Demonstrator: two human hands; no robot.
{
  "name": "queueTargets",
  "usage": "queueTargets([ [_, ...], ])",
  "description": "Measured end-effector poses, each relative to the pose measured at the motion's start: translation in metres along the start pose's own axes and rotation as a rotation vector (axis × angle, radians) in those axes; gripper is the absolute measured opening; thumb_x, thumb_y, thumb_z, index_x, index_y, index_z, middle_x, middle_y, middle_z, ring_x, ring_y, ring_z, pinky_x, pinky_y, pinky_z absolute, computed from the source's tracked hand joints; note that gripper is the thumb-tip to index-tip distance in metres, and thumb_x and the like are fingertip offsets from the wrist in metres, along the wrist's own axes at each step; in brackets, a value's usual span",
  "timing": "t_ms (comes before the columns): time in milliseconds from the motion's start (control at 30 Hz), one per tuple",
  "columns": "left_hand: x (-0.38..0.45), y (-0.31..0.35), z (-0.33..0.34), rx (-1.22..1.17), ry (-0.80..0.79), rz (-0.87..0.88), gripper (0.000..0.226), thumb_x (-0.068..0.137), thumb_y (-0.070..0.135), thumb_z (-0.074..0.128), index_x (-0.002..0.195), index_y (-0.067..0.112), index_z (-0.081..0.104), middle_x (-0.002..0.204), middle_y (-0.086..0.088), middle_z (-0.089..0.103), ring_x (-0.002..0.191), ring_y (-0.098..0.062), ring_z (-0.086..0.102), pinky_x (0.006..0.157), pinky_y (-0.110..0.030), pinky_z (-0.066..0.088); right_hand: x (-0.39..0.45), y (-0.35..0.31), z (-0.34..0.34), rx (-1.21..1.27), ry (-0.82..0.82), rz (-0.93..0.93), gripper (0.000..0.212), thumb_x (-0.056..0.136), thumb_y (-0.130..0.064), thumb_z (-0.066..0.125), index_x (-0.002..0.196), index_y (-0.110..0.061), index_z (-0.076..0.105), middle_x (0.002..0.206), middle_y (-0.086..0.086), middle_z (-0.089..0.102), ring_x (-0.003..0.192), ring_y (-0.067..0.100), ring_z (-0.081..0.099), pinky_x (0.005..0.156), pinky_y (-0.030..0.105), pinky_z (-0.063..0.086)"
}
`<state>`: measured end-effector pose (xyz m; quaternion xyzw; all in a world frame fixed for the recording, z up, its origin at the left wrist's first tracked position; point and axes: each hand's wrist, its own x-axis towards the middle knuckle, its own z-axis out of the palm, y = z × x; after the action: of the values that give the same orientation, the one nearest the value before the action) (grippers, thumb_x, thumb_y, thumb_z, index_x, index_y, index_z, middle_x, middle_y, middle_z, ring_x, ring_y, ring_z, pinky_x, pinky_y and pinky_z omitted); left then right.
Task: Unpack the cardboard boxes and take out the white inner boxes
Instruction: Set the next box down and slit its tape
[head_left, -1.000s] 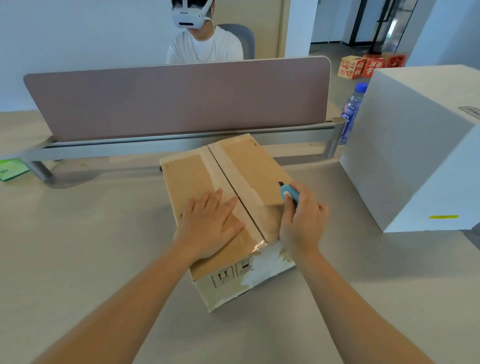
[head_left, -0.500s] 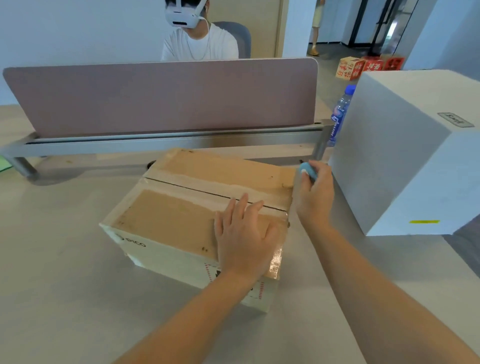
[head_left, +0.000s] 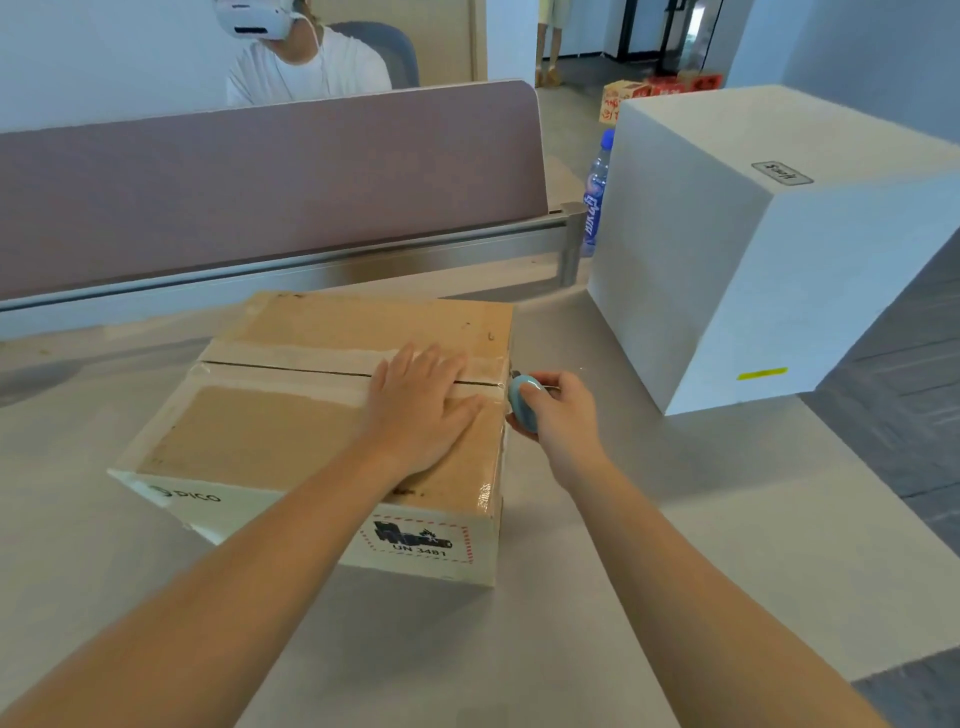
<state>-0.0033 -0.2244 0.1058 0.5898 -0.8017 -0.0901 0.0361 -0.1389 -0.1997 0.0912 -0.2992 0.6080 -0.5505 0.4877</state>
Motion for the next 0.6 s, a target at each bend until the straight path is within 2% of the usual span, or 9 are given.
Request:
queueTargets([
  [67, 0.0, 0.0, 0.001, 0.002, 0.006, 0.002, 0.06, 0.094, 0.054, 0.032, 0.147, 0.03, 0.018, 0.157, 0.003, 0.012, 0.145, -0.021, 0.004, 0.116, -0.041, 0.004, -0.001, -0.001, 0.001, -0.001, -0.013, -0.013, 0.007, 0.092, -0.005, 0.049, 0.097, -0.011, 0.047, 0.084, -0.006, 0.047, 0.073, 0.009, 0.05, 0.066, 0.024, 0.052],
  [200, 0.0, -0.001, 0.002, 0.02, 0.013, 0.007, 0.059, 0.094, 0.053, 0.031, 0.146, 0.029, 0.02, 0.156, 0.001, 0.014, 0.144, -0.022, 0.009, 0.116, -0.041, 0.006, -0.001, -0.003, -0.001, -0.036, -0.047, -0.029, 0.007, 0.092, -0.006, 0.049, 0.096, -0.011, 0.048, 0.084, -0.006, 0.048, 0.074, 0.01, 0.051, 0.077, 0.036, 0.055],
  [367, -0.001, -0.001, 0.001, 0.032, 0.03, 0.018, 0.058, 0.095, 0.052, 0.03, 0.146, 0.028, 0.022, 0.156, 0.001, 0.015, 0.144, -0.022, 0.011, 0.116, -0.041, 0.009, 0.003, -0.008, -0.003, -0.175, -0.094, -0.114, 0.007, 0.092, -0.006, 0.049, 0.096, -0.011, 0.047, 0.083, -0.008, 0.047, 0.075, 0.012, 0.052, 0.063, 0.022, 0.052],
  [533, 0.0, -0.002, 0.003, 0.031, 0.035, 0.021, 0.058, 0.095, 0.052, 0.03, 0.147, 0.028, 0.021, 0.156, 0.001, 0.016, 0.144, -0.022, 0.011, 0.116, -0.04, 0.009, 0.011, -0.016, -0.003, -0.364, -0.086, -0.154, 0.007, 0.09, -0.004, 0.05, 0.094, -0.01, 0.051, 0.08, -0.007, 0.047, 0.084, 0.015, 0.052, 0.074, 0.032, 0.054],
  [600, 0.0, -0.002, 0.004, 0.028, 0.033, 0.022, 0.058, 0.095, 0.053, 0.03, 0.146, 0.028, 0.021, 0.156, 0.002, 0.016, 0.144, -0.021, 0.012, 0.116, -0.04, 0.009, 0.012, -0.016, -0.001, -0.326, -0.069, -0.132, 0.008, 0.09, -0.003, 0.048, 0.095, -0.01, 0.05, 0.08, -0.007, 0.047, 0.085, 0.016, 0.053, 0.073, 0.032, 0.055],
])
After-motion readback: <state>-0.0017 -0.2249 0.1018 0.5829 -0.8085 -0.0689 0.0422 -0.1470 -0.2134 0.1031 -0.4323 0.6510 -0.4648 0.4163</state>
